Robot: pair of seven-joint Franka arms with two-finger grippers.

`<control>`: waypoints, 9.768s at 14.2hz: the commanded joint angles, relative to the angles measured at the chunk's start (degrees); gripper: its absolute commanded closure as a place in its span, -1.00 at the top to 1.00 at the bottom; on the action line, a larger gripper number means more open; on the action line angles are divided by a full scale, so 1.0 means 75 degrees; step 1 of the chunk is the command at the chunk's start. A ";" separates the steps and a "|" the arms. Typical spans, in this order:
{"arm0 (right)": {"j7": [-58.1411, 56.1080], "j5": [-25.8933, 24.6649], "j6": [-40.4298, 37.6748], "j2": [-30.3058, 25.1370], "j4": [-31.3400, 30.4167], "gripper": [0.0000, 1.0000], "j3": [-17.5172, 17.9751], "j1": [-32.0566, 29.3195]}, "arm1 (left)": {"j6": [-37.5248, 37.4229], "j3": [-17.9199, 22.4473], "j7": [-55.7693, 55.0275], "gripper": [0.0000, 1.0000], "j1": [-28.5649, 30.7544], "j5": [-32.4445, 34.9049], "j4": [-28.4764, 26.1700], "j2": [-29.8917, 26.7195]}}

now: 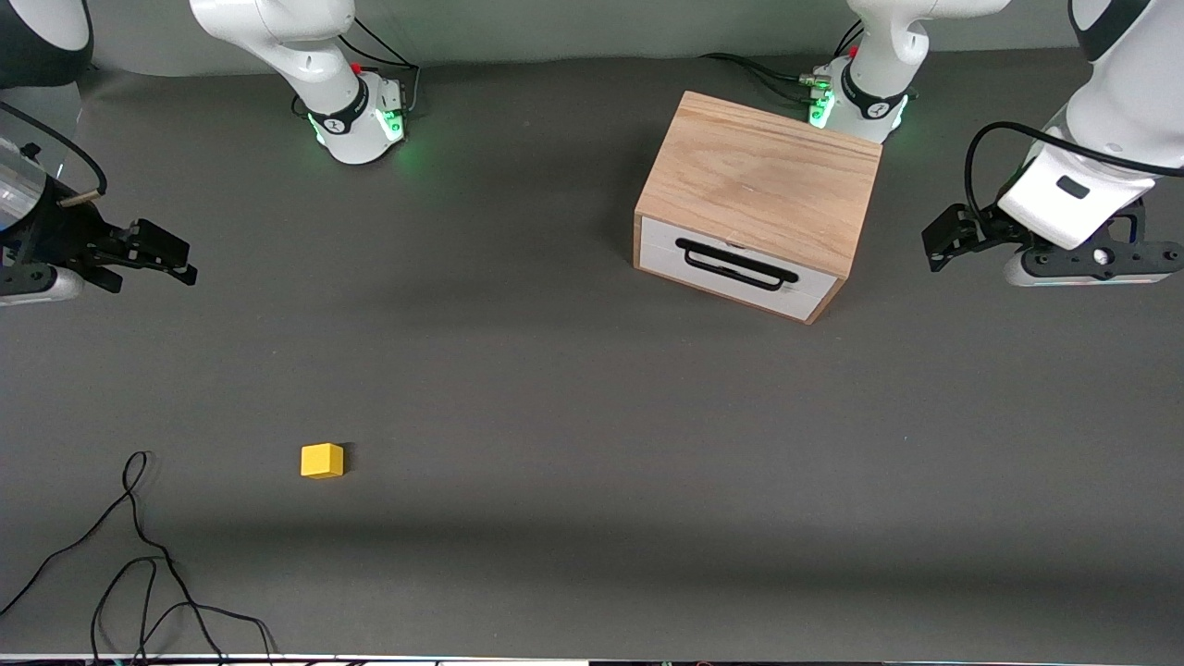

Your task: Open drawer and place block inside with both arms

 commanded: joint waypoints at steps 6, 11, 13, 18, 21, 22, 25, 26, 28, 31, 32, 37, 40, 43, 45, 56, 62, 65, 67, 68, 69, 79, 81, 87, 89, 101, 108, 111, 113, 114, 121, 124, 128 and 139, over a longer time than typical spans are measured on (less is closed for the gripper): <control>0.0053 -0.0108 0.0887 0.0838 0.0078 1.00 -0.0015 0.0074 | 0.0087 0.0013 0.0137 1.00 0.0020 -0.0054 -0.0108 -0.0097; -0.0017 -0.0050 0.1674 0.1636 0.0160 1.00 -0.0004 0.0052 | 0.0110 0.0001 0.0137 1.00 -0.0004 -0.0054 -0.0108 -0.0016; -0.0029 -0.0015 0.1744 0.1671 0.0149 1.00 -0.0004 0.0028 | 0.0029 0.0001 0.0125 1.00 -0.0039 -0.0065 -0.0038 0.0310; 0.0064 -0.0003 0.2260 0.2046 0.0441 1.00 -0.0004 0.0075 | -0.0452 -0.0267 -0.0132 1.00 -0.0191 -0.0101 -0.0061 0.0383; 0.0076 0.0009 0.2947 0.2677 0.0699 1.00 0.0020 0.0063 | -0.0429 -0.0327 -0.1907 0.99 -0.0600 -0.0159 -0.0096 0.0768; 0.0053 -0.0003 0.3137 0.2772 0.0769 1.00 0.0020 0.0075 | -0.0359 -0.0338 -0.2482 0.99 -0.0706 -0.0182 -0.0061 0.0944; 0.0064 -0.0038 0.3490 0.3964 0.1470 1.00 0.0043 0.0145 | -0.0347 -0.0362 -0.3948 0.99 -0.0789 -0.0790 -0.0038 0.1331; 0.0076 -0.0038 0.3490 0.4259 0.1751 1.00 0.0043 0.0134 | -0.0347 -0.0385 -0.4429 0.99 -0.0835 -0.0792 -0.0038 0.1448; 0.0053 -0.0107 0.3490 0.4611 0.1906 1.00 0.0043 0.0145 | -0.0207 -0.0397 -0.5192 0.99 -0.1069 -0.0873 -0.0038 0.1776; 0.0053 -0.0108 0.3863 0.5256 0.1930 1.00 0.0031 0.0169 | 0.0296 -0.0409 -0.6736 0.99 -0.1373 -0.1061 -0.0038 0.2443; 0.0053 -0.0108 0.3981 0.5362 0.1918 1.00 0.0031 0.0169 | 0.0437 -0.0409 -0.7368 0.99 -0.1537 -0.1050 -0.0038 0.2666; 0.0053 -0.0096 0.4018 0.5772 0.1860 1.00 -0.0004 0.0134 | 0.0532 -0.0409 -0.9201 0.99 -0.1691 -0.1038 -0.0049 0.3394; 0.0053 -0.0096 0.4064 0.5890 0.1825 1.00 -0.0004 0.0133 | 0.0555 -0.0409 -0.9904 0.99 -0.1924 -0.1038 -0.0061 0.3780; 0.0053 -0.0096 0.4252 0.5937 0.1731 1.00 -0.0004 0.0122 | 0.0579 -0.0409 -1.0293 0.99 -0.2171 -0.1038 -0.0061 0.4015; 0.0053 -0.0096 0.4252 0.5949 0.1731 1.00 -0.0004 0.0122 | 0.0544 -0.0409 -1.0316 0.99 -0.2230 -0.1061 -0.0096 0.4098; 0.0064 -0.0073 0.4252 0.5984 0.1719 1.00 -0.0004 0.0122 | 0.0602 -0.0409 -1.0492 0.98 -0.2441 -0.0945 -0.0389 0.4426; 0.0064 -0.0061 0.4252 0.5984 0.1719 1.00 -0.0004 0.0122 | 0.1620 -0.0385 -1.0387 0.97 -0.2383 -0.0628 -0.0342 0.4684; 0.0064 -0.0061 0.4252 0.5984 0.1719 1.00 -0.0004 0.0122 | 0.2218 -0.0397 -1.0351 0.97 -0.2430 0.0131 -0.0342 0.4684; 0.0064 -0.0073 0.4252 0.5984 0.1719 1.00 -0.0004 0.0122 | 0.2640 -0.0397 -1.0340 0.98 -0.2406 0.0263 -0.0203 0.4672; 0.0064 -0.0073 0.4252 0.5984 0.1719 1.00 -0.0004 0.0122 | 0.2607 -0.0397 -1.0235 0.98 -0.2348 0.0274 0.0019 0.4684; 0.0064 -0.0061 0.4264 0.5984 0.1719 1.00 -0.0004 0.0122 | 0.2606 -0.0385 -0.9851 0.97 -0.2313 0.0263 0.0183 0.4695; 0.0064 -0.0073 0.5600 0.6148 0.0805 1.00 0.0008 0.0168 | 0.2700 -0.0350 -0.9168 0.98 -0.2008 0.0239 0.1122 0.4766; 0.0053 -0.0085 0.5611 0.6160 0.0805 0.87 0.0008 0.0169 | 0.2700 -0.0350 -0.9168 0.98 -0.1891 0.0251 0.1239 0.4778; -0.0018 -0.0085 0.5553 0.6148 0.0817 -0.24 0.0008 0.0180 | 0.2455 -0.0350 -0.9226 0.99 -0.1808 0.0181 0.1497 0.4766; -0.0006 -0.0085 0.5541 0.6148 0.0828 -0.24 0.0008 0.0169 | 0.1708 -0.0385 -0.9296 0.99 -0.1820 0.0134 0.1741 0.4672; 0.0821 -0.0014 0.3977 0.5376 0.1516 -1.00 0.0066 0.0835 | -0.2597 -0.0374 -0.6361 0.99 -0.1213 -0.0171 0.3469 0.2694; 0.4910 -0.0026 -0.0059 0.5363 0.5056 -1.00 0.0067 0.3364 | -0.2083 -0.0280 -0.0639 0.99 0.0253 -0.0136 0.2296 0.1545; 0.6971 -0.0014 -0.0026 0.5386 0.5491 -1.00 0.0078 0.4524 | -0.1369 -0.0268 -0.0357 0.99 0.0266 -0.0124 0.1198 0.0831; 0.8401 -0.0014 0.0207 0.5445 0.5586 -1.00 0.0206 0.5274 | -0.0678 -0.0268 -0.0145 0.99 0.0266 -0.0100 0.0294 0.0280; 0.9069 -0.0026 0.0499 0.5503 0.5575 -1.00 0.0230 0.5638 | -0.0594 -0.0257 -0.0063 0.99 0.0277 -0.0100 0.0209 0.0231; 1.1021 -0.0085 0.1791 0.6218 0.5434 -1.00 0.0219 0.6941 | -0.0219 0.0213 0.0922 1.00 0.0417 -0.0322 0.0220 0.0254; 1.1500 -0.0096 0.1791 0.6371 0.5422 -1.00 0.0219 0.7071 | 0.0097 0.0212 0.0933 1.00 0.0430 -0.0276 0.0197 0.0208; 1.1688 -0.0108 0.1768 0.6406 0.5130 -1.00 0.0207 0.7329 | 0.0484 0.0107 0.0945 1.00 0.0254 0.0438 0.0232 0.0055; 1.1842 -0.0389 0.1779 0.6640 0.4825 -1.00 0.0184 0.7469 | -0.0148 0.0165 0.1192 1.00 0.0453 -0.0040 0.0267 -0.0180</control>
